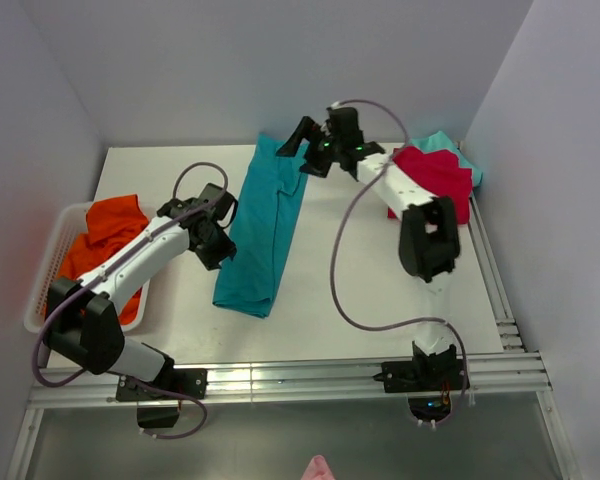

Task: Fold and stack the t-shirts
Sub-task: Fold the tshirt

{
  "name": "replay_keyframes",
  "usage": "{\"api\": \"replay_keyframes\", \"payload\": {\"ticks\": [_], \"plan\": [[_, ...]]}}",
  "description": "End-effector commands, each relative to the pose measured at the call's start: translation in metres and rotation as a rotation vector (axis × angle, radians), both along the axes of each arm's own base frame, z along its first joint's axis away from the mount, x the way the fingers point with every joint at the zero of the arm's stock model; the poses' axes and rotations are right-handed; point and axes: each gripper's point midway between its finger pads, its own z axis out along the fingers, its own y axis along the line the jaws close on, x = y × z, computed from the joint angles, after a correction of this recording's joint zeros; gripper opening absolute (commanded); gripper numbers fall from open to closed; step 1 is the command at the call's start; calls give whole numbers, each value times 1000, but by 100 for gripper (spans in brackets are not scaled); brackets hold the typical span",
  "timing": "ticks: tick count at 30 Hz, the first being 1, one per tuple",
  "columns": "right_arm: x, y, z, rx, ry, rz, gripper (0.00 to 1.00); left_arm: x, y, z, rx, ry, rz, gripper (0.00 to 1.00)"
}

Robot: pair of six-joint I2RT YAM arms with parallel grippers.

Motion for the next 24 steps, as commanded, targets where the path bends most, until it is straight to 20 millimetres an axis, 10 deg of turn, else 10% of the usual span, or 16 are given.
{"api": "replay_keyframes", "payload": {"ticks": [1, 11, 24], "plan": [[-24, -69, 65, -150, -153, -111, 100, 9, -6, 13, -3, -30, 8, 41], [-196, -114, -28, -248, 194, -101, 95, 21, -1, -12, 41, -18, 21, 40], [-273, -55, -60, -246, 312, 98, 93, 36, 34, -45, 49, 22, 4, 50]]}}
